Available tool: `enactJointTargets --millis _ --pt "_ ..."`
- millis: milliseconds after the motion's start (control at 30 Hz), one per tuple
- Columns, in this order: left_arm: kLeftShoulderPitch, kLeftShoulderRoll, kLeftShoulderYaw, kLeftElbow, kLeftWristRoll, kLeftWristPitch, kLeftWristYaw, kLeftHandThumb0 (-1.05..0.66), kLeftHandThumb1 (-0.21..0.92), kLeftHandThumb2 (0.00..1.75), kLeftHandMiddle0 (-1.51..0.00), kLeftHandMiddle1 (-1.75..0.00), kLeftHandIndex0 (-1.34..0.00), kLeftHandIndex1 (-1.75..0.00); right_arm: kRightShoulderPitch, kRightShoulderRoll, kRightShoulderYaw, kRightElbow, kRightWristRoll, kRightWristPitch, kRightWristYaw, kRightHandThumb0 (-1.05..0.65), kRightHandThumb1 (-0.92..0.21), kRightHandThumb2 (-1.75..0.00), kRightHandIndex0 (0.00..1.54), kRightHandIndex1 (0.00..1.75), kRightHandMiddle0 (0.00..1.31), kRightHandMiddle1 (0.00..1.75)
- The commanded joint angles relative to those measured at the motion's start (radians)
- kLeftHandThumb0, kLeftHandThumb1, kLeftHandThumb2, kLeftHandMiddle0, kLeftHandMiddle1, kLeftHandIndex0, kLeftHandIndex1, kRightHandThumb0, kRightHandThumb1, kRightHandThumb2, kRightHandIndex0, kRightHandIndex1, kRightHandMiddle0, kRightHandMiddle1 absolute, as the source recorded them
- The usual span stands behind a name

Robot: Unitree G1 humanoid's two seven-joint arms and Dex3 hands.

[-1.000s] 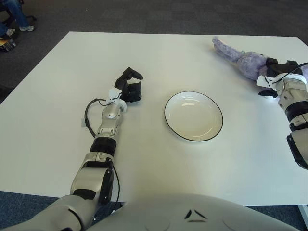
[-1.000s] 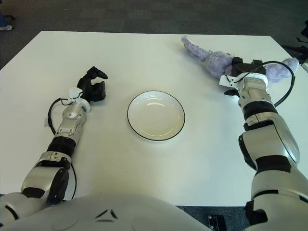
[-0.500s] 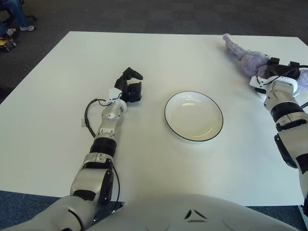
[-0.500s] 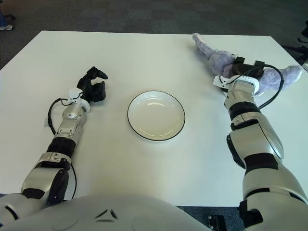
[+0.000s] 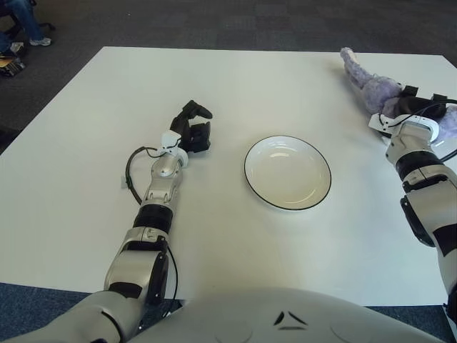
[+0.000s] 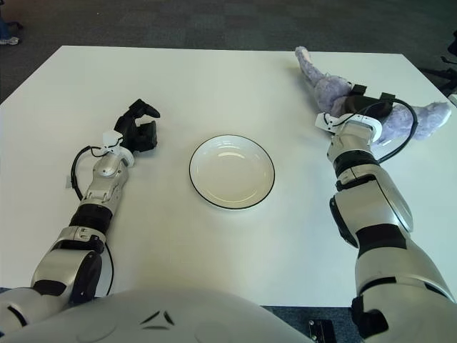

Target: Put the doll into the plate.

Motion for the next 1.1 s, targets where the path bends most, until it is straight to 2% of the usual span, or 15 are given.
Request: enactJointTargets --millis 0,33,200,567,767,1067 --pt "0.056 -0.008 -0.005 0.027 0.012 0.005 0.01 -0.42 0.53 1.05 -1.13 -1.75 -0.45 -1.75 0.051 -0.012 -0.018 0.024 0.038 -0.051 0.017 0.06 -0.26 -1.3 0.62 1.64 0.54 1.55" --pt "0.056 -0.008 -0.005 0.027 0.012 0.004 0.011 -0.42 0.53 1.05 -1.13 -1.75 -0.45 -1.75 0.052 -0.014 -0.021 0.022 0.044 -0.066 0.016 0.04 -0.24 -1.33 0.64 1.6 0.56 1.62" --pt "0.053 -0.009 -0.004 0.029 0.011 0.005 0.013 -0.42 0.52 1.06 -1.12 -1.75 -0.45 -1.75 0.053 -0.029 -0.024 0.028 0.053 -0.116 0.019 0.01 -0.37 -1.25 0.47 1.71 0.46 1.73" --pt "0.056 -0.009 -0.005 0.023 0.012 0.01 0.016 -0.42 0.51 1.07 -1.11 -1.75 -0.46 -1.75 0.052 -0.044 -0.022 0.018 0.066 -0.149 0.036 0.0 -0.44 -1.18 0.41 1.72 0.41 1.75" --pt "0.059 -0.014 -0.003 0.01 0.006 0.026 0.015 -0.42 0.5 1.08 -1.14 -1.75 -0.47 -1.75 0.065 -0.057 -0.042 -0.013 0.092 -0.181 0.065 0.0 -0.47 -1.14 0.39 1.72 0.39 1.75" --pt "0.056 -0.014 -0.006 0.012 0.012 0.026 0.025 -0.43 0.49 1.09 -1.15 -1.75 -0.48 -1.75 0.075 -0.076 -0.068 -0.05 0.13 -0.191 0.117 0.0 -0.44 -1.17 0.41 1.72 0.41 1.75"
